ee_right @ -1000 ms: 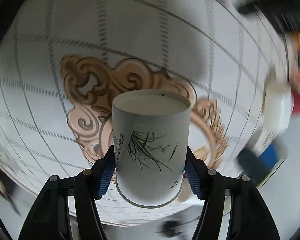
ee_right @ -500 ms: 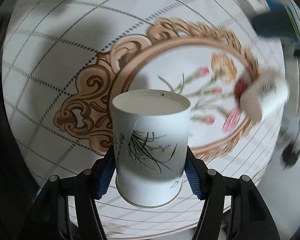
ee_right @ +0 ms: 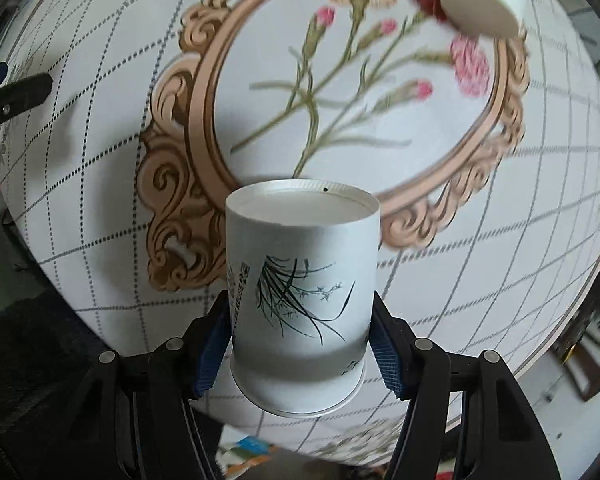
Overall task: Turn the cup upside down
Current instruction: 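Lower the inverted cup with the right gripper onto the oval motif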
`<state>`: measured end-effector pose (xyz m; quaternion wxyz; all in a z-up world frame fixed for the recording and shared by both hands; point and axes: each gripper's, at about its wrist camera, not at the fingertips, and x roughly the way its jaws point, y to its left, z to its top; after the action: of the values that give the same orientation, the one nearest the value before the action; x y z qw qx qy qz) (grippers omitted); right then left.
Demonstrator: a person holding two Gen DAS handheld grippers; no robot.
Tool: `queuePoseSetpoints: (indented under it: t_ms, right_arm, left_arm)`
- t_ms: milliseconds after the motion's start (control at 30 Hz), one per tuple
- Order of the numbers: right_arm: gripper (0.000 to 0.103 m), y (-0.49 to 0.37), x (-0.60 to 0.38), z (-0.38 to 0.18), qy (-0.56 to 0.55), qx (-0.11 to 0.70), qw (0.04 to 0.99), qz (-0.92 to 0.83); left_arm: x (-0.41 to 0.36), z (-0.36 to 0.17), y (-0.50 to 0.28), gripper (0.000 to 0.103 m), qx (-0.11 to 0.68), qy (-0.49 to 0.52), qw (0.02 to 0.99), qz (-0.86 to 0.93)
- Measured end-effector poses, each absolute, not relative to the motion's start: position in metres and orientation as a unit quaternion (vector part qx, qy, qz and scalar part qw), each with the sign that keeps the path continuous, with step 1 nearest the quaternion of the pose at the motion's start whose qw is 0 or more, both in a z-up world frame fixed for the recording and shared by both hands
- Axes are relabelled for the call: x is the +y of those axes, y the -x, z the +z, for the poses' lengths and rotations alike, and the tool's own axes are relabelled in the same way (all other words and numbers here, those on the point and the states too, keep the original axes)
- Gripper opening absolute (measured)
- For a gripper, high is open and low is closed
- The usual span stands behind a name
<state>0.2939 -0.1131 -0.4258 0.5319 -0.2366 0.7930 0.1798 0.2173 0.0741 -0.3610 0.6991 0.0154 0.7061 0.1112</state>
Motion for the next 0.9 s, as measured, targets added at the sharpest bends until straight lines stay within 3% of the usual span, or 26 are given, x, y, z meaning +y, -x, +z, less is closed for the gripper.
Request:
queuePoseSetpoints:
  t_ms: [333,433,733,767,867,900]
  right_arm:
    - [0.070,-0.303,-0.145,-0.444,0.173,0.840,0.496,0.138]
    - [0.084,-0.335,-0.158,-0.444,0.149,0.851,0.486,0.134]
    - [0.085,-0.382,-0.158,-0.446,0.155,0.843,0.501,0.121]
    - [0.084,-0.388,-0.157,-0.451,0.155,0.844,0.500,0.119]
    - [0.060,-0.394,-0.161,-0.463,0.156,0.845,0.498,0.114]
    - [0.060,-0.396,-0.162,-0.464,0.155,0.845,0.499,0.114]
  left_arm:
    - [0.084,-0.364,-0.214,0.080,0.705,-0.016,0.700,0.112]
    - [0.085,-0.364,-0.214,0.080,0.705,-0.016,0.700,0.112]
    - [0.089,-0.369,-0.215,0.080,0.710,-0.016,0.696,0.107]
    - [0.089,-0.370,-0.215,0.080,0.710,-0.015,0.696,0.106]
    - [0.087,-0.372,-0.216,0.080,0.714,-0.015,0.693,0.099]
    - [0.086,-0.373,-0.216,0.080,0.715,-0.015,0.692,0.096]
